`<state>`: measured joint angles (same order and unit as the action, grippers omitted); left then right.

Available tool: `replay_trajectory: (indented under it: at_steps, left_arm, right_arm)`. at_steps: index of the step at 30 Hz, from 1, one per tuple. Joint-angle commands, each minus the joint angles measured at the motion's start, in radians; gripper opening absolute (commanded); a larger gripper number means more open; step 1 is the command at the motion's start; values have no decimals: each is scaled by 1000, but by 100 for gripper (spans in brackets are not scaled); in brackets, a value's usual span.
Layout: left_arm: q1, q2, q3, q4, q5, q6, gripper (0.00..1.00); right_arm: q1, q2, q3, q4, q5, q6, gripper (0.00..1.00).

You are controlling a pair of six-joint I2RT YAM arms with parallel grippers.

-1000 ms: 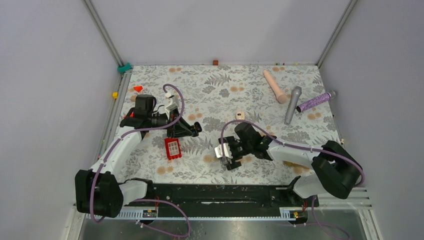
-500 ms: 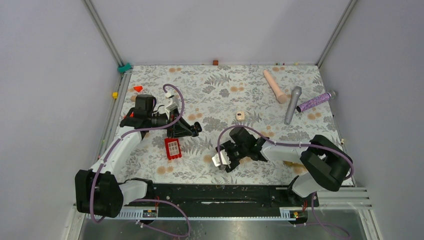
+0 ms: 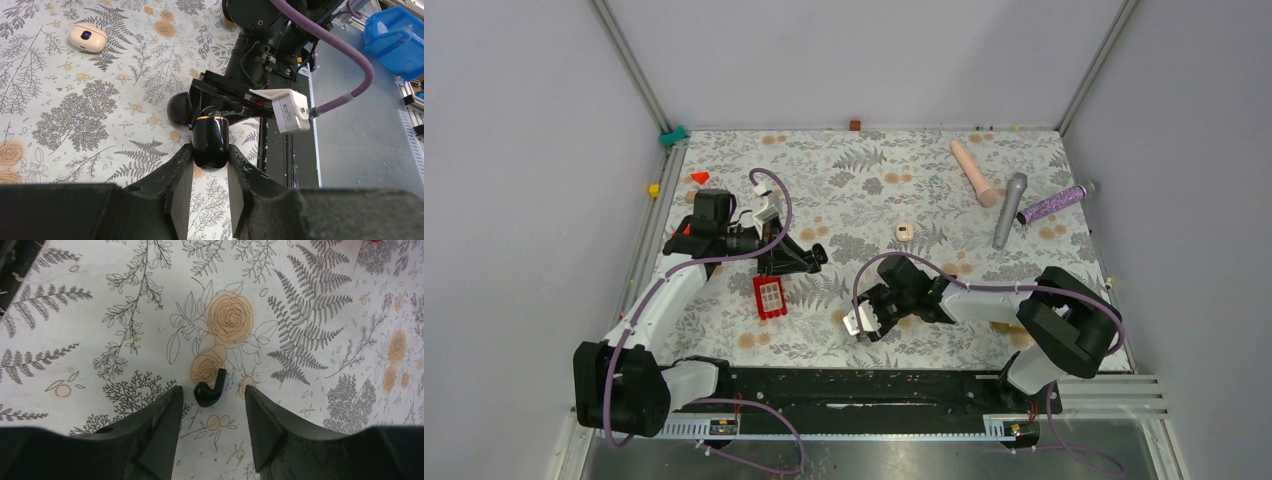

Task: Insert the wireless bluetooth earbuds into the charging case
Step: Pick up the right earbud from the center of the board.

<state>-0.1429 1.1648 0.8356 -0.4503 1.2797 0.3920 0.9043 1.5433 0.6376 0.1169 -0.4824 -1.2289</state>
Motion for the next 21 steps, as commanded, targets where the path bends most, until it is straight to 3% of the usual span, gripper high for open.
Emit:
replay_trajectory:
  at_steps: [1,11,21]
  left_arm:
    - [4,-29,22,40,34,7,0]
    - [4,-32,20,40,35,8,0]
    - [3,-30,20,41,33,8,0]
  right_arm:
    - [10,40,28,-87,95,22,56]
    - [13,78,130,-313,124,45,52]
    - [52,103,143,-310,152,48,46]
